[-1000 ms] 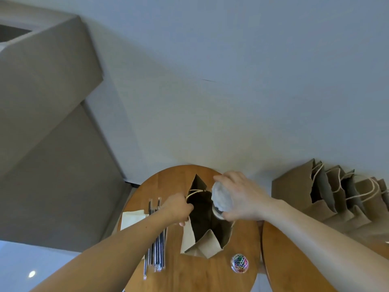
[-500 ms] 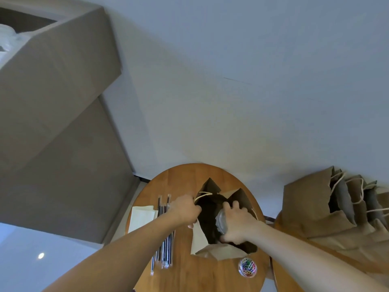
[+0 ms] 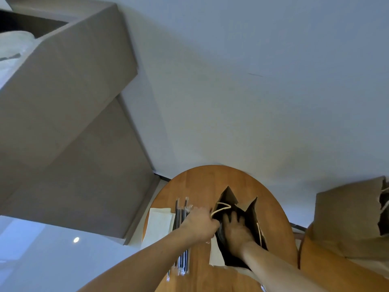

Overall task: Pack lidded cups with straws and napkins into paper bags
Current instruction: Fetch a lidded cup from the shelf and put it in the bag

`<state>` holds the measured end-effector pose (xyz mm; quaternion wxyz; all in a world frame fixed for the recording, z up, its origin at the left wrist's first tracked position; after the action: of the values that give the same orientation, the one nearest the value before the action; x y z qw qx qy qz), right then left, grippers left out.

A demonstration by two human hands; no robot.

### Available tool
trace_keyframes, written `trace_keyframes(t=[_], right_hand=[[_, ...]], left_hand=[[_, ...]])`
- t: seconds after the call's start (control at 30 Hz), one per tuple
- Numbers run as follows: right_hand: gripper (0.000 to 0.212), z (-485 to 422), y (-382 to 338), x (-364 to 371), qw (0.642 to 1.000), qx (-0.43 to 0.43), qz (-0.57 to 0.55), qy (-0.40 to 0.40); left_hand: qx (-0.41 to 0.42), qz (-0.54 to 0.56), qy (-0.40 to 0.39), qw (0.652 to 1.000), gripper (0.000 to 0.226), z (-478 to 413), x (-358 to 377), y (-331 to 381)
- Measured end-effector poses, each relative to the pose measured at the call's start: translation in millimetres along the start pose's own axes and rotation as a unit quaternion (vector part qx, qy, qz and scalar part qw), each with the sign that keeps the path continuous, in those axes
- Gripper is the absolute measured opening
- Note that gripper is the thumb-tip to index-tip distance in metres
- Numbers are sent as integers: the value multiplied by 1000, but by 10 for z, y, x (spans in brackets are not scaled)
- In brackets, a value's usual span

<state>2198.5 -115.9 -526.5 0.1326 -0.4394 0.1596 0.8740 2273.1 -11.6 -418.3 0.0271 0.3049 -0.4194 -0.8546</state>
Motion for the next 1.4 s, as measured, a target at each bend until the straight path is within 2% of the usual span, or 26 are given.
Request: trace_keyframes(t=[0.1,0.23,0.27,0.33,0.47,0.6,0.67,0.77,0.83,0.9,1.0,1.1,1.2,1.27,1.33,1.4], right_hand=[[72,-22,-45,76,999,-14,27,27],[92,-84,-111,160,999,-31,24,19],[85,-95,-111,192,999,-28,16,3],[69,-126,-75,225,1000,4,-16,26],[74,-10,-52,199,999,8,-40,-10],[77,188,33,-174,995,34,-86,-46],[64,353,52,-487,994,16,-90,-67],[11,637,150,-955,985,-39,-129,-104],[10,781,277,-1290,984,-44,-146,-89],[15,857,373,-1666,986,-42,-162,-20],[27,892,331,-2075,976,-32,-205,73],[35,846,-25,-2245,956,-49,-269,104],[28,645,-571,-2084,941,-62,-326,59],[18,474,-945,-1791,938,-60,-342,5],[33,271,-1221,-1385,932,-37,-359,-40],[41,119,-1386,-933,925,1,-373,-78]], left_hand=[[-8,-2,2,1000,9,8,-4,-9],[-22,-22,8,999,15,20,2,-65],[-23,-23,8,999,16,22,13,-77],[-26,-19,8,999,17,32,31,-88],[-23,-19,6,1000,18,46,16,-78],[2,-21,-15,1000,15,84,-24,39],[16,-30,-43,998,25,108,-41,108],[49,-70,-112,990,51,125,-105,180],[68,-121,-171,975,76,129,-175,164],[68,-164,-195,965,90,105,-307,83],[51,-204,-133,969,82,45,-642,-87],[45,-180,-65,981,57,75,-952,-272],[36,-136,-16,990,27,167,-1141,-586],[4,-114,5,993,20,228,-1202,-891],[-42,-88,16,995,13,298,-1203,-1226],[-75,-64,32,995,22,373,-1175,-1487]])
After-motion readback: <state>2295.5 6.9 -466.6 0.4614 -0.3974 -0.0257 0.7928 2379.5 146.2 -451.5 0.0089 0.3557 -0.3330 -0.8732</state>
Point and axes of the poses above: each hand's wrist, its own z-axis away from the middle knuckle, its own x-axis out of the palm, y = z × x, the point moved 8 cm from there along -z, towards the middle knuckle, and after that the axes turned 10 degrees about x, right-handed, at the moved point
